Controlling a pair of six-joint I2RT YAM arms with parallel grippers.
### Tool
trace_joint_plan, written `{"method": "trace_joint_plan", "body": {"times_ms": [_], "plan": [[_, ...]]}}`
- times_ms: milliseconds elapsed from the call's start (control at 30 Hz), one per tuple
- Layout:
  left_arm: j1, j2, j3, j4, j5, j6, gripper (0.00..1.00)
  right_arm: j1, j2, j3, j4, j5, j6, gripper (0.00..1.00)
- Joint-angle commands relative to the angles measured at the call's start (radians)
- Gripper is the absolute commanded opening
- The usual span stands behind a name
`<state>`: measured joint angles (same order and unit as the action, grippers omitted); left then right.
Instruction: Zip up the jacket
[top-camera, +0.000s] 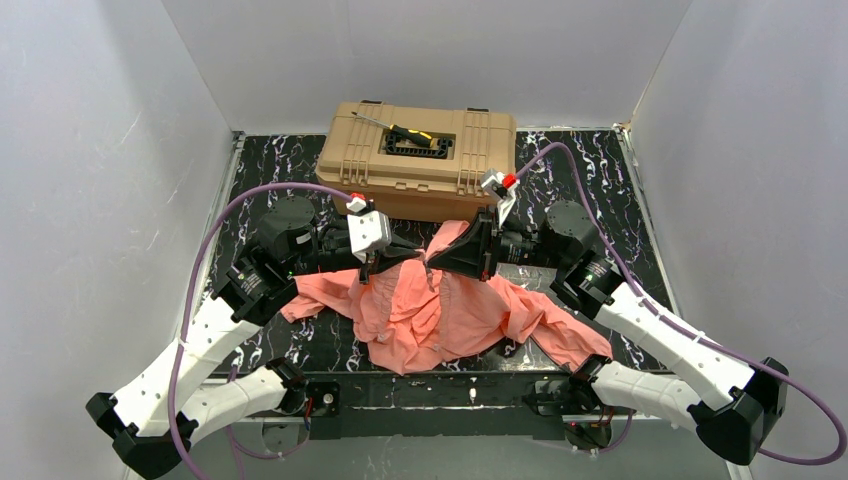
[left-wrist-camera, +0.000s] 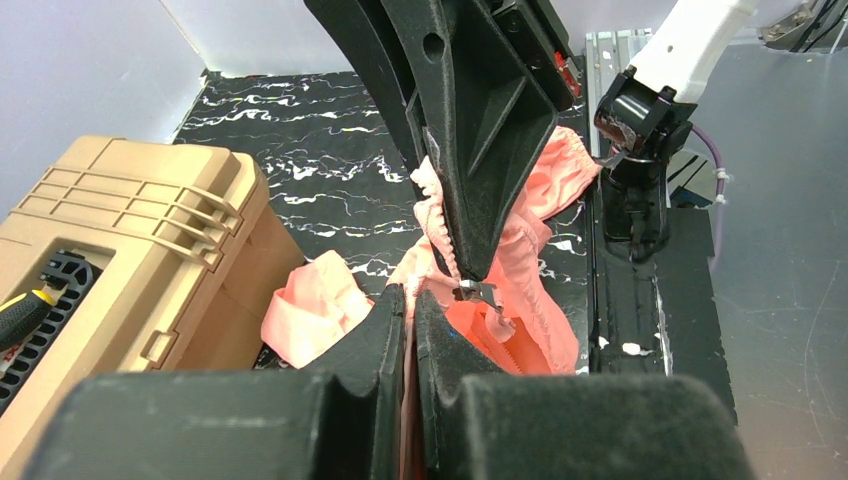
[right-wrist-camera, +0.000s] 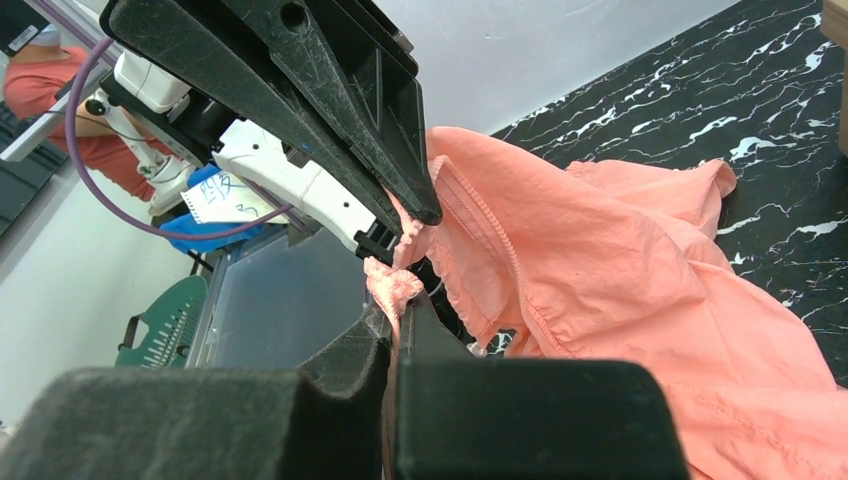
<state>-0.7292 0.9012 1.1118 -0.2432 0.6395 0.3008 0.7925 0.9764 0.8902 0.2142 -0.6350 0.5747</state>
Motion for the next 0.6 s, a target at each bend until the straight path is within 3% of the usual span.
{"method": "trace_joint_plan", "body": {"times_ms": [0, 433, 567], "plan": [[-0.012, -0.019, 0.013, -0.016, 0.024, 0.012, 0.00, 0.004, -0.024, 0.021, 0.095, 0.023, 0.026, 0.01], [-0.028, -0.009, 0.015, -0.036, 0.007, 0.063, 0.00, 0.004, -0.006, 0.012, 0.110, 0.032, 0.067, 0.01], [-0.030, -0.008, 0.024, -0.040, -0.014, 0.059, 0.00, 0.004, -0.033, 0.010, 0.043, 0.075, 0.046, 0.01]]}}
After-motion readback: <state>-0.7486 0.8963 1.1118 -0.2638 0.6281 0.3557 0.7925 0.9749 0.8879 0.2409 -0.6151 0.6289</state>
